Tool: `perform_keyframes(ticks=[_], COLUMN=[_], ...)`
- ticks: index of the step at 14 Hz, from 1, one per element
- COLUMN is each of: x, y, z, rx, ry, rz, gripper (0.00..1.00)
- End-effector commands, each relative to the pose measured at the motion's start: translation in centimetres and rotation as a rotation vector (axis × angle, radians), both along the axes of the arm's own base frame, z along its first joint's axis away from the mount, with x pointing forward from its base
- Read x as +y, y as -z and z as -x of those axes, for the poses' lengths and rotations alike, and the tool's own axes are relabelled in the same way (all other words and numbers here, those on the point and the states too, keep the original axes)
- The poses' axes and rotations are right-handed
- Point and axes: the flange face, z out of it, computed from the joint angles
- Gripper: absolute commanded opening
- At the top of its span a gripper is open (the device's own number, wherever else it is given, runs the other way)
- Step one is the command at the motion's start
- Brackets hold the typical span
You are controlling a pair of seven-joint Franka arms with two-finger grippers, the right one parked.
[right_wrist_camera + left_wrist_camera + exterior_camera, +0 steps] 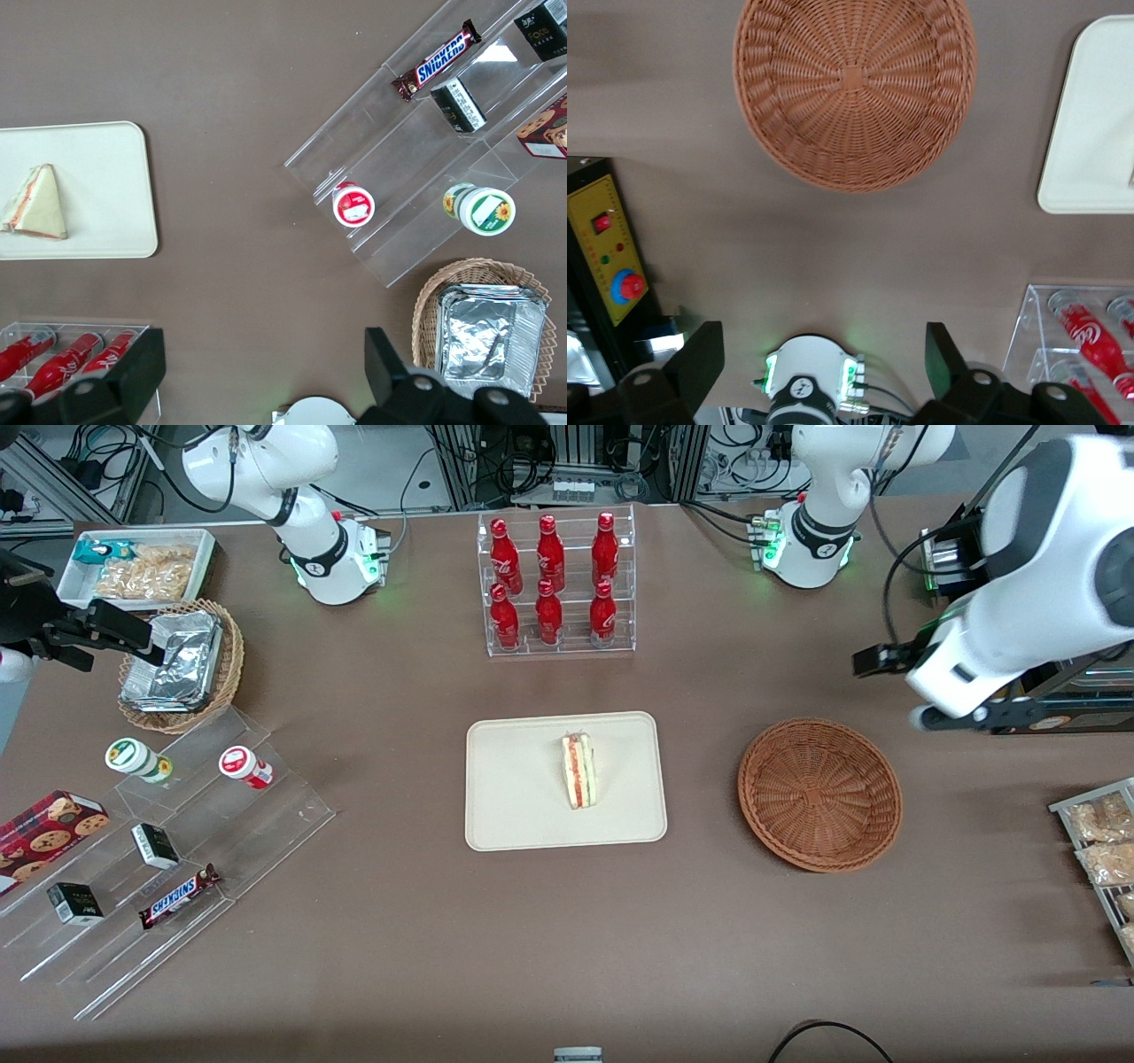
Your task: Place sandwich from basket to tray
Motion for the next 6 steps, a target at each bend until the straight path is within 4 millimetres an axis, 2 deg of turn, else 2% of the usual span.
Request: perform_keyframes(ticks=[1,3,5,6], x=[3.7,5.0,6.6,6.7], y=[-2.8,-4.2,-4.8,-5.0], z=[1.0,1.4,1.3,1.1], rx=[-0.024,-0.054,-0.078,-0.09], ry=[0.036,0.04,0.011,0.008], rz=[0.023,0.029,0.03,0.03], gripper=[1.0,1.0,1.0,1.0])
